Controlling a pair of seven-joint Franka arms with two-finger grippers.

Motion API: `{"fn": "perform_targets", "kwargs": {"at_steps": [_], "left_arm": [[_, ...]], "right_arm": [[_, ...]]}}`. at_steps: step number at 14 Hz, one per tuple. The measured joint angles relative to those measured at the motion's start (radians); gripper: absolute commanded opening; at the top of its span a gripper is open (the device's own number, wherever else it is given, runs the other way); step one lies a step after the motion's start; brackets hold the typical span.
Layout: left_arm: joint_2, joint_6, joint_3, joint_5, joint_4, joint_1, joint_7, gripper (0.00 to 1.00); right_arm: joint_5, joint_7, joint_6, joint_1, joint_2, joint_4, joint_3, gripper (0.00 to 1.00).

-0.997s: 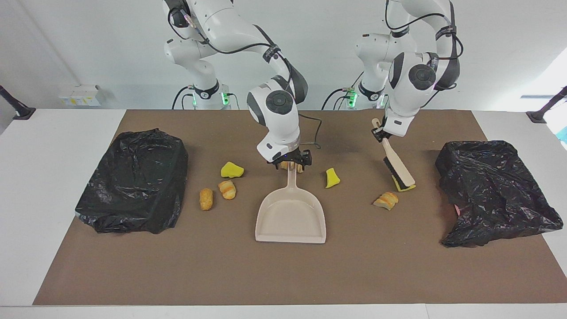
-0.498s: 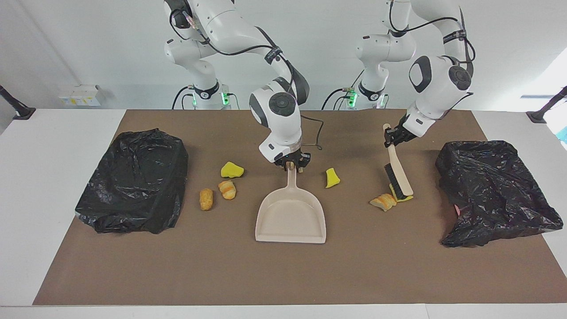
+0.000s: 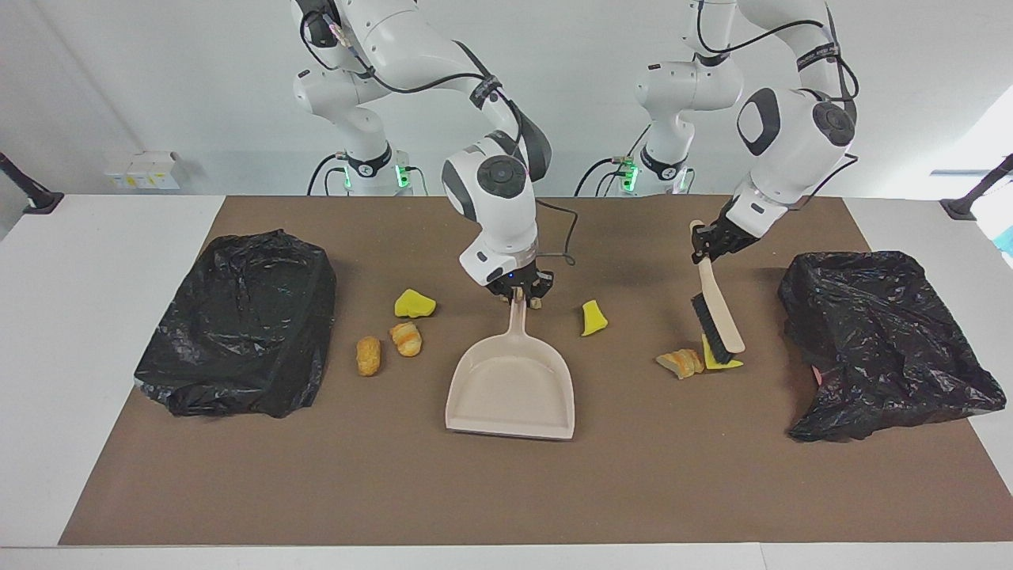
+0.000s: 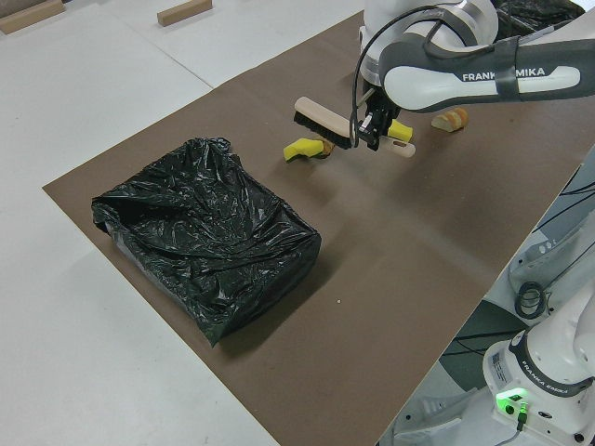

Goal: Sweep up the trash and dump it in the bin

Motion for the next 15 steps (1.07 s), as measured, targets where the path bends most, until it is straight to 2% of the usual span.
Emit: {"fn": "perform_targets", "kwargs": {"at_steps": [2, 4, 8, 15], "left_arm": [[0.013, -0.008, 0.0, 0.005, 0.008, 0.003, 0.008, 0.0], [0.016, -0.016, -0.002, 0.006, 0.008, 0.003, 0.008, 0.0], [0.027, -0.008, 0.001, 0.093, 0.016, 0.016, 0.009, 0.0], [0.189, 0.242, 0.003, 0.259, 0.018, 0.1, 0.022, 0.0]], "right_arm": [[-0.022, -0.053, -0.06, -0.011, -0.044, -0.013, 0.0, 0.0], [-0.079, -0.115, -0.069, -0.003, -0.067, -0.05, 0.007, 0.0], [-0.143, -0.425, -0.105, -0.008, -0.117, -0.117, 0.003, 0.0], [-0.231, -1.045, -0.161, -0.045, -0.158, -0.15, 0.002, 0.0]]}}
